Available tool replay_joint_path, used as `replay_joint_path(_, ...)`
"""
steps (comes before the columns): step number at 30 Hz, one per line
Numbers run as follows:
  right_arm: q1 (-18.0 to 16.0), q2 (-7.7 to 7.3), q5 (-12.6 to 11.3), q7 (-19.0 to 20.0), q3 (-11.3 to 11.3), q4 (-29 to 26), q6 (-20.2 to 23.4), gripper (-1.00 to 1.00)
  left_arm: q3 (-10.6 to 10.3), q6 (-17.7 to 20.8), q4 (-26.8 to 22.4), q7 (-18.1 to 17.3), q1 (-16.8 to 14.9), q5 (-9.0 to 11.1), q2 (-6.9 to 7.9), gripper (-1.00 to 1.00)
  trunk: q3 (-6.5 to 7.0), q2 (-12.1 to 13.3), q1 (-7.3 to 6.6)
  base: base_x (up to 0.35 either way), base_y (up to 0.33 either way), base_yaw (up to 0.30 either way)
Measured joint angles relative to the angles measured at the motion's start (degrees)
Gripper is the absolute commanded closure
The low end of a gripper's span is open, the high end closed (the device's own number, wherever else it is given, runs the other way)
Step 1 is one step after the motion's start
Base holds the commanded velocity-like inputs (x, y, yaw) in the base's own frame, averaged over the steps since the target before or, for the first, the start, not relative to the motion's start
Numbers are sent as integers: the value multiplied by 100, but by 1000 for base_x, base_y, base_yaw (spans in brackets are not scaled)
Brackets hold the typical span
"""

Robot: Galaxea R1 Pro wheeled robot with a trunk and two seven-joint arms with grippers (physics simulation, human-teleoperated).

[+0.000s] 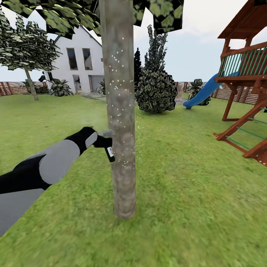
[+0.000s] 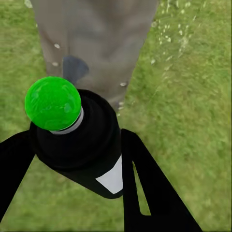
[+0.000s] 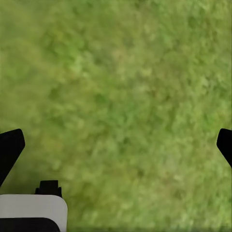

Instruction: In the garden, pick up the pesticide atomizer on the floor and spray pesticide onto both trees until each tree trunk is fully covered.

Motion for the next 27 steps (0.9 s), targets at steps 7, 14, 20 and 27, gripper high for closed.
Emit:
replay_joint_path(7, 0, 0, 0, 0, 0, 0, -5, -100, 6, -633, -3, -3, 877, -490, 21, 100, 0, 2, 1, 0, 0, 0)
replay_joint_path(14, 0, 7, 0, 0, 0, 0, -8, -100, 0, -2176, 1, -1, 2041, -504, 51, 100, -1, -1, -1, 3, 14, 0)
replay_joint_path(20, 1, 8, -2, 3, -2, -2, -6, -100, 16, -3312, -8, 7, 3155, -473, 51, 100, 0, -2, -1, 126, 286, 0)
replay_joint_path(27, 1, 8, -8, 3, -7, -3, -6, -100, 25, -3374, -20, 3, 3313, -472, 95, 100, 1, -2, 0, 106, 335, 0)
